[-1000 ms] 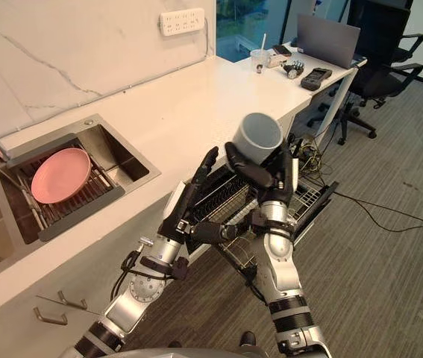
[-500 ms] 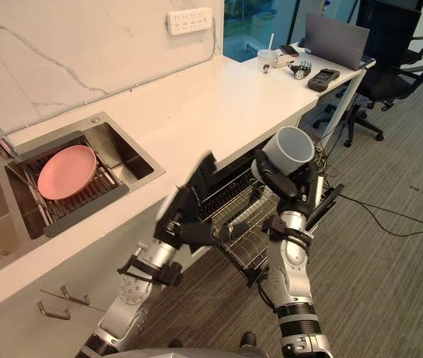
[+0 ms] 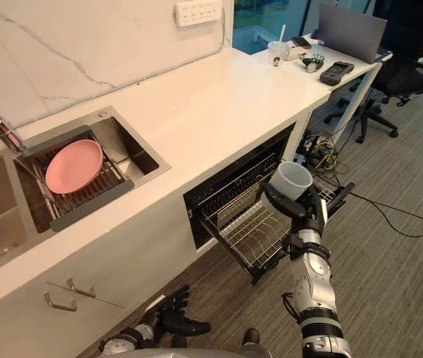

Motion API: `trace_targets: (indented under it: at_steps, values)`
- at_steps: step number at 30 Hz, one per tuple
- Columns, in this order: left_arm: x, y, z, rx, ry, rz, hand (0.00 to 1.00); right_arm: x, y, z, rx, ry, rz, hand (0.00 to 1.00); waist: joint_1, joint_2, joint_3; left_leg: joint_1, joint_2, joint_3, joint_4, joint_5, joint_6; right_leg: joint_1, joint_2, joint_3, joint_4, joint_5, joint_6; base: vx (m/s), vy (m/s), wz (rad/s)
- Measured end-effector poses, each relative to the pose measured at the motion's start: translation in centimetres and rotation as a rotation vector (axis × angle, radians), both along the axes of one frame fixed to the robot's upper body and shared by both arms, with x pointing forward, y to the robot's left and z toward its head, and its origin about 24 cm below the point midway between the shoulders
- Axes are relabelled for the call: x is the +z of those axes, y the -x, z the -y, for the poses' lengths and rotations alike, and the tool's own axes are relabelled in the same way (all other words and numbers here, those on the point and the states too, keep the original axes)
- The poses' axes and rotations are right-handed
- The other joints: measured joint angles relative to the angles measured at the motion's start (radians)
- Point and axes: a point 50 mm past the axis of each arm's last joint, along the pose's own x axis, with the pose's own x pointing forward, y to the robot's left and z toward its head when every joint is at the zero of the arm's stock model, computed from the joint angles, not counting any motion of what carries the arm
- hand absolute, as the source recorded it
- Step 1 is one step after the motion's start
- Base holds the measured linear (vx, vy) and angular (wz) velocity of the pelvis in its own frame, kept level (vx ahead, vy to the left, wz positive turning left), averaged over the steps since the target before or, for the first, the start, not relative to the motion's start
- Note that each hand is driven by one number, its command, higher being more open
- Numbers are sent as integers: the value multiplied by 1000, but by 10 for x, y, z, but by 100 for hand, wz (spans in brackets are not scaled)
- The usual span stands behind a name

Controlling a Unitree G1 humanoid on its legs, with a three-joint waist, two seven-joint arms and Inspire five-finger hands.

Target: Walk over to the sink, pick up the cup, carry it to the dishwasher, place the cup inside the dishwasher, then close the dishwasher door

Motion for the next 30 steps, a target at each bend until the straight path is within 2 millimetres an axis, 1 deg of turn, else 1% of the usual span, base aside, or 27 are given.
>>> trace_targets:
  at_steps: [1,3,4,6,8,9,10,11,12,13,15,16,17,19,22,25,26,29,30]
  values:
    - [-1,1,-5,35,-17,-8,100,-2,-1,0,6,1,-17,0,1,1,3,-2,0,-6,0,2,-1,1,0,-6,0,-1,1,-43,-3,25]
    - [-7,9,-24,161,-67,-65,100,-9,-3,1,35,48,-86,0,21,6,24,-14,-2,-24,0,8,-1,2,-2,-26,0,-2,1,-34,2,25]
    - [-6,9,-28,184,-79,-67,100,-11,-4,2,44,70,-103,0,26,7,30,-18,-4,-31,0,11,-1,2,-3,-35,0,-2,2,-18,7,33]
    - [-7,12,-39,249,-111,-86,100,-19,-7,5,69,121,-186,0,46,16,44,-32,-8,-52,1,16,-1,2,-7,-56,1,-2,2,-17,19,30]
    - [-8,16,-45,265,-147,-105,100,-24,-10,6,82,146,-241,0,63,23,48,-39,-10,-60,4,16,-1,2,-9,-65,1,-3,4,6,23,17]
    - [-12,25,-48,267,-176,-143,100,-26,-12,9,91,168,-274,0,78,32,58,-43,-14,-63,7,16,-1,2,-14,-70,1,-4,5,17,27,13]
    - [-13,29,-48,269,-178,-158,100,-25,-14,11,96,184,-283,0,81,36,64,-46,-16,-66,8,16,-1,2,-16,-73,2,-4,6,17,37,17]
    - [-16,35,-47,292,-166,-184,100,-23,-16,15,101,206,-293,0,81,42,77,-51,-20,-73,13,16,-1,2,-21,-82,8,-7,9,-2,39,38]
    - [-15,34,-47,342,-145,-172,100,-20,-19,26,100,256,-314,0,86,50,99,-74,-25,-84,32,16,0,-3,-31,-100,25,-14,14,-17,43,42]
    - [-14,32,-47,342,-142,-165,100,-18,-21,30,101,278,-324,0,89,54,106,-84,-27,-84,43,14,1,-8,-34,-106,33,-17,15,-40,55,41]
    - [-12,28,-46,339,-117,-137,100,-9,-31,39,105,350,-336,0,95,68,132,-116,-31,-84,84,0,8,-31,-46,-110,67,-29,13,-58,69,13]
    - [-10,24,-44,338,-88,-113,100,1,-37,47,109,403,-333,0,102,82,150,-149,-33,-84,124,-15,8,-57,-56,-108,102,-41,12,-57,73,5]
    - [-9,22,-43,335,-77,-105,100,5,-40,49,112,427,-331,0,103,89,162,-157,-33,-85,141,-22,9,-62,-59,-108,114,-46,11,-67,75,7]
    - [-8,18,-40,350,-24,-84,100,15,-45,62,112,498,-352,0,110,109,190,-193,-34,-87,199,-47,9,-78,-67,-114,155,-64,9,-63,38,12]
    - [-6,15,-38,350,-6,-54,100,23,-49,71,105,554,-371,0,118,125,211,-224,-32,-91,233,-56,9,-103,-74,-118,191,-80,6,-57,19,10]
    - [-2,7,-36,343,11,-9,100,34,-54,81,90,607,-393,0,126,142,246,-251,-32,-103,253,-56,9,-129,-81,-126,229,-95,1,-47,-7,11]
    - [-1,6,-36,347,16,0,100,36,-54,84,85,621,-406,100,127,146,254,-261,-32,-112,259,-56,9,-136,-82,-134,237,-100,0,-48,-25,16]
    - [0,4,-37,378,37,13,100,41,-57,88,91,661,-427,100,135,154,281,-272,-32,-122,265,-56,9,-152,-88,-138,267,-118,-3,-26,-27,10]
    - [0,4,-38,388,39,14,100,41,-57,89,95,667,-439,100,139,155,283,-280,-32,-123,266,-56,9,-163,-90,-138,277,-123,-4,-15,-36,8]
